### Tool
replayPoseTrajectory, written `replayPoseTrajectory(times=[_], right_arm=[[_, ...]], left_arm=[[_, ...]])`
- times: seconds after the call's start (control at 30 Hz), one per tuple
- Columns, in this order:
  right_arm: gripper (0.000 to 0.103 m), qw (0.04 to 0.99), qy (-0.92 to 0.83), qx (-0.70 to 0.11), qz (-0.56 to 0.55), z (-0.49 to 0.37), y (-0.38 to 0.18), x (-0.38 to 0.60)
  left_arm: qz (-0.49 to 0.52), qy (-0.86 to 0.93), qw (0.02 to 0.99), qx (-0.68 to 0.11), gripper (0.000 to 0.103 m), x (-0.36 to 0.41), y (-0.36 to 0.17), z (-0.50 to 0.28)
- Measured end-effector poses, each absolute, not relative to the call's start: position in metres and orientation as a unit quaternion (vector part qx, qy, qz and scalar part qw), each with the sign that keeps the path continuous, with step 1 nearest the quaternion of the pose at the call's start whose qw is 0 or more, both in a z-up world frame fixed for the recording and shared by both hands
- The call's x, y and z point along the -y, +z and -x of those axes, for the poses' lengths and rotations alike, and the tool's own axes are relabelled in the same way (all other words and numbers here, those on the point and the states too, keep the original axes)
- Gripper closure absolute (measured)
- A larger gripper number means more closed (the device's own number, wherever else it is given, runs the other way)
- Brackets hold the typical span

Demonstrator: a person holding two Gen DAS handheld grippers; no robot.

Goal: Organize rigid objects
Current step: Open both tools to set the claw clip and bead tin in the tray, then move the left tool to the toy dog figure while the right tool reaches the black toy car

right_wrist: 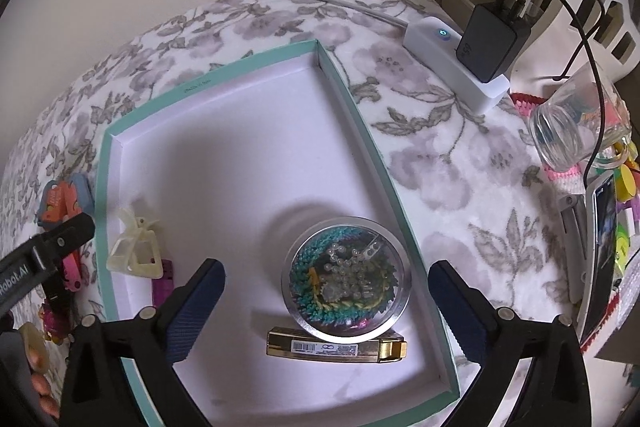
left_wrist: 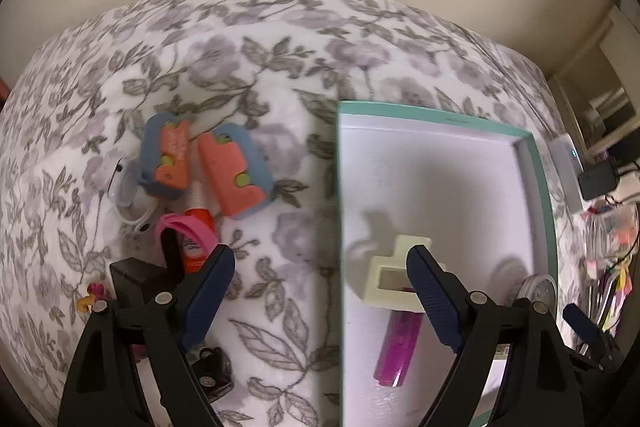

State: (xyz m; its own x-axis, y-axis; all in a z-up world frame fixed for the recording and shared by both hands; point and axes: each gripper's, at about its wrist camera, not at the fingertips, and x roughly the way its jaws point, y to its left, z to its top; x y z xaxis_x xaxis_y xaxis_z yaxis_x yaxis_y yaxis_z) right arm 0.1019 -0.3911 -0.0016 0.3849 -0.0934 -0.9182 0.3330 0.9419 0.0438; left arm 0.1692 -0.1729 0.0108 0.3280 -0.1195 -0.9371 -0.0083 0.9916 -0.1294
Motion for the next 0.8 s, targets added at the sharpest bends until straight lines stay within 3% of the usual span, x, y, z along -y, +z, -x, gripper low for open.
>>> replayPoseTrajectory(times=[0.43, 0.8], right_arm=[[0.000, 0.839, -0.108, -0.523, -0.109, -0.102, 0.018, 0.370], [0.000, 0.850, -0.033, -0.522, -0.065, -0.106, 0.028, 0.291]], left_arm=[[0.066, 0.009, 0.808, -0.586, 0.014, 0.133, 0.019, -0.166], [0.075, 0.079, 0.808, -0.579, 0.014, 0.058, 0.042, -0.149]])
